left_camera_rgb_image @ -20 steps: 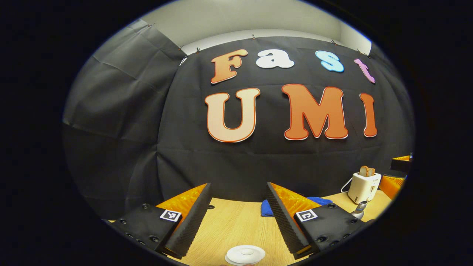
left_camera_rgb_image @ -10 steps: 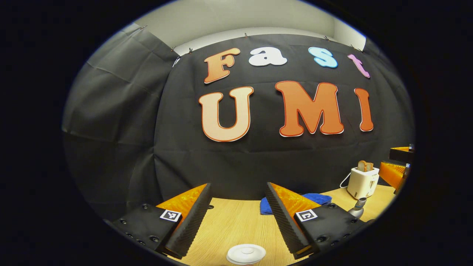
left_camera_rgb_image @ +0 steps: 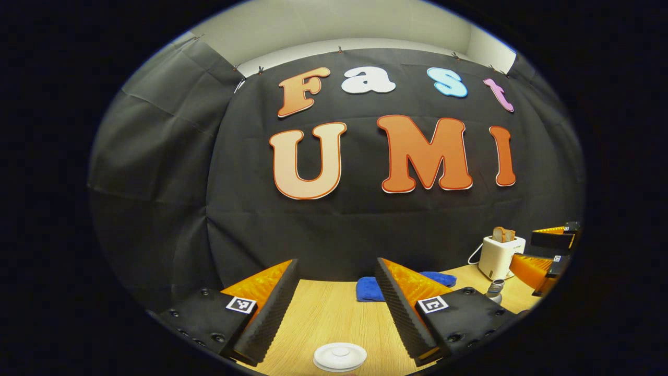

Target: Open the teacup lid with one hand, grasp the water bottle and pour water into the teacup with the other hand; after pouring, place the water bottle on the coaster and then close the teacup lid.

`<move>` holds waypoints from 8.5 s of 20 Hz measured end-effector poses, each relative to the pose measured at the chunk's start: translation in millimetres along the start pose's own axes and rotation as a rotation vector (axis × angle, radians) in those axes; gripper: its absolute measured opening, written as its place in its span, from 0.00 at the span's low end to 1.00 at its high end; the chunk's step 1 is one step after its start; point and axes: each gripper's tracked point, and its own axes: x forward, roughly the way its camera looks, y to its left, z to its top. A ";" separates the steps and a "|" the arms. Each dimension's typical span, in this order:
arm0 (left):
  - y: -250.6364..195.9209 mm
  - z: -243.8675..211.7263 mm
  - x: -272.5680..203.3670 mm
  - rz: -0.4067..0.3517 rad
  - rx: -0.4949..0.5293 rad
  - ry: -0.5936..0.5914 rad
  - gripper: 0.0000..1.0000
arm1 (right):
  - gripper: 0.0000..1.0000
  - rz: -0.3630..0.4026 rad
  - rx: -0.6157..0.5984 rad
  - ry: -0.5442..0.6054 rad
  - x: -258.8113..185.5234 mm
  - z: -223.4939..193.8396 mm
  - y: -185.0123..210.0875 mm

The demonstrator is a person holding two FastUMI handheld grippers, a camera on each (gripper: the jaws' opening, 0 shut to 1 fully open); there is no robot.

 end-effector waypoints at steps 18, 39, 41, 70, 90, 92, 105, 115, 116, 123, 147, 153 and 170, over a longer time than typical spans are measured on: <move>16.4 -100.9 -3.7 -0.019 -0.003 0.225 0.97 | 0.96 0.096 0.009 0.261 1.3 -109.0 30.0; 2.8 -208.2 -12.2 -0.043 0.071 0.557 0.78 | 0.81 0.181 0.043 0.422 7.0 -167.8 44.9; -2.5 -209.1 -13.2 -0.049 0.088 0.563 0.65 | 0.81 0.182 0.043 0.423 7.5 -167.3 44.5; 19.4 -157.1 -4.5 0.028 0.143 0.336 0.30 | 0.81 0.181 0.026 0.422 10.2 -168.3 45.6; 36.7 -146.9 -12.7 0.064 0.140 0.302 0.30 | 0.81 0.178 -0.007 0.413 12.9 -166.3 45.4; 37.8 -146.3 -14.0 0.067 0.137 0.301 0.30 | 0.78 0.179 -0.010 0.413 13.3 -166.7 44.8; 67.4 -141.7 -22.7 0.113 0.098 0.279 0.30 | 0.76 0.142 -0.304 0.340 32.1 -138.8 28.6; 112.6 -146.2 -36.5 0.171 0.066 0.288 0.30 | 0.76 0.150 -0.613 0.250 57.2 -105.4 34.9; 117.2 -147.4 -37.7 0.177 0.057 0.290 0.30 | 0.76 0.158 -0.644 0.242 64.2 -102.7 40.7; 152.8 -152.0 -53.4 0.228 0.039 0.290 0.30 | 0.76 0.204 -0.758 0.222 71.3 -107.5 74.0; 207.4 -178.5 -69.8 0.261 -0.027 0.306 0.30 | 0.75 0.167 -1.314 -0.019 79.9 -88.1 135.0; 211.9 -184.3 -67.0 0.259 -0.035 0.313 0.34 | 0.75 0.159 -1.397 -0.071 84.5 -81.6 139.5; 210.7 -184.2 -68.1 0.238 -0.049 0.307 0.30 | 0.75 0.093 -1.656 -0.260 89.3 -62.3 147.3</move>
